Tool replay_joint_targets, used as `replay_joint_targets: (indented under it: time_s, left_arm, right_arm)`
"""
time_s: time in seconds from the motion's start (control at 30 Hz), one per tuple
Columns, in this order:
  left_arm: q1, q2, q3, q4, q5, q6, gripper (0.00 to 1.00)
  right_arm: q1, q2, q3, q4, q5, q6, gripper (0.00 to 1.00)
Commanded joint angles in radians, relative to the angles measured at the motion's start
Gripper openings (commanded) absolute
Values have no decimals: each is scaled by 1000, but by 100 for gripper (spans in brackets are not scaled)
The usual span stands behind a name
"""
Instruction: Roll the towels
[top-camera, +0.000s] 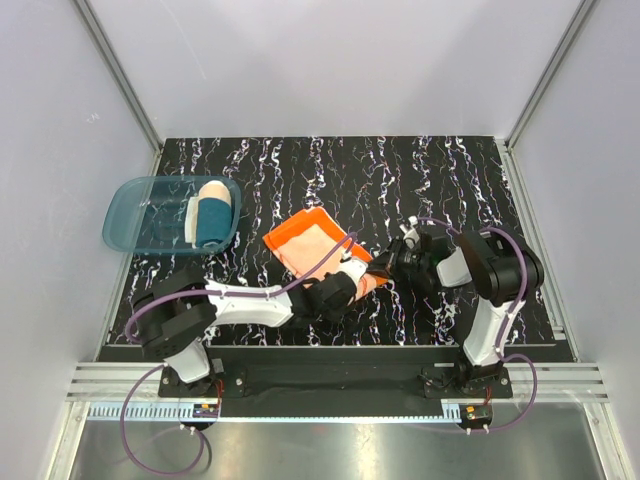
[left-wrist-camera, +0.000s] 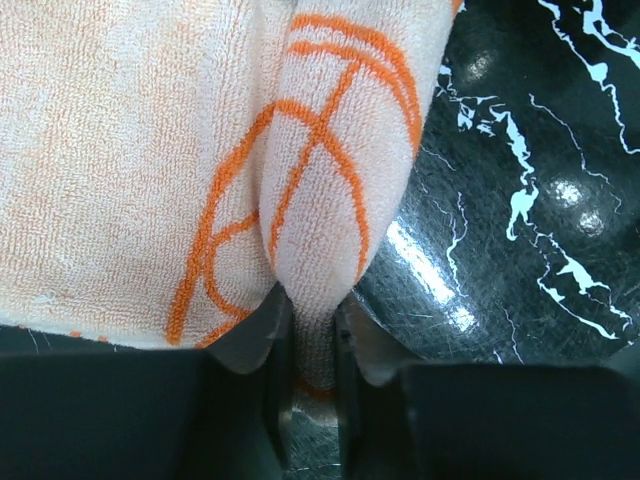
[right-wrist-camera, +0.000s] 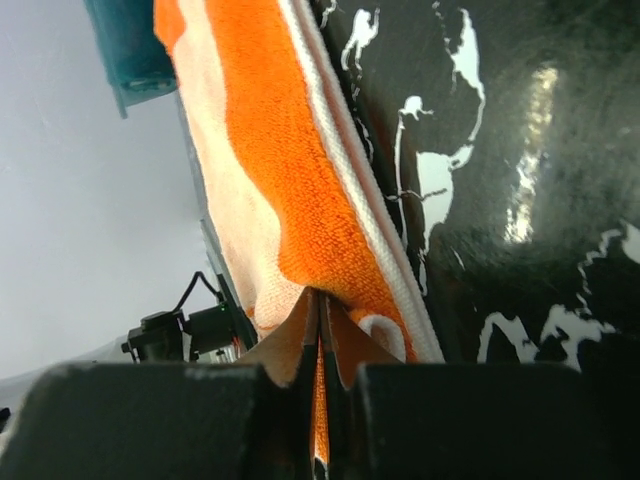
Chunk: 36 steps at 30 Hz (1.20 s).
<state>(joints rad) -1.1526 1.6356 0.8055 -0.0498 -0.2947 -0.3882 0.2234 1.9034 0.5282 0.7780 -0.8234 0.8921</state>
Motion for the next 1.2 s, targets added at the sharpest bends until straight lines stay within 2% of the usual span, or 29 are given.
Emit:
replay_joint_targets:
  time_s: [0.0, 0.07, 0.1, 0.13, 0.17, 0.23, 0.27, 0.37, 0.53, 0.67, 0.83, 0.97, 1.17]
  left_arm:
    - [-2, -16, -48, -39, 85, -26, 13]
    - [-4, -22, -48, -38, 97, -28, 10]
    - [-4, -22, -49, -35, 103, -28, 9]
    - [-4, -25, -48, -33, 124, -29, 9]
    - [-4, -26, -46, -25, 137, -40, 8]
    - [-2, -28, -42, -15, 190, -52, 7]
    - [-4, -28, -37, -4, 207, -70, 7]
    - [-2, -33, -34, 27, 275, -112, 7]
    - [10, -42, -31, 86, 386, -187, 7]
    - [45, -31, -29, 146, 482, -297, 5]
    - [116, -8, -80, 257, 642, -434, 5]
    - [177, 23, -138, 427, 752, -589, 5]
    - [218, 75, -143, 473, 818, -670, 5]
  right_arm:
    - [2, -85, 32, -242, 135, -116, 7]
    - [2, -136, 73, -377, 161, -139, 17]
    - [2, -191, 93, -429, 176, -163, 26]
    - [2, -219, 139, -489, 197, -179, 47]
    - [2, -277, 165, -613, 248, -208, 54]
    - [1, -331, 255, -742, 311, -238, 63]
    - [1, -384, 291, -882, 387, -269, 67]
    - [1, -481, 433, -1120, 550, -323, 75]
    - [1, -631, 552, -1337, 664, -344, 79]
    - [1, -795, 524, -1427, 679, -309, 79]
    - [1, -964, 371, -1488, 641, -234, 79]
    - [10, -1075, 257, -1490, 563, -177, 79]
    - [46, -1138, 83, -1413, 501, -107, 79]
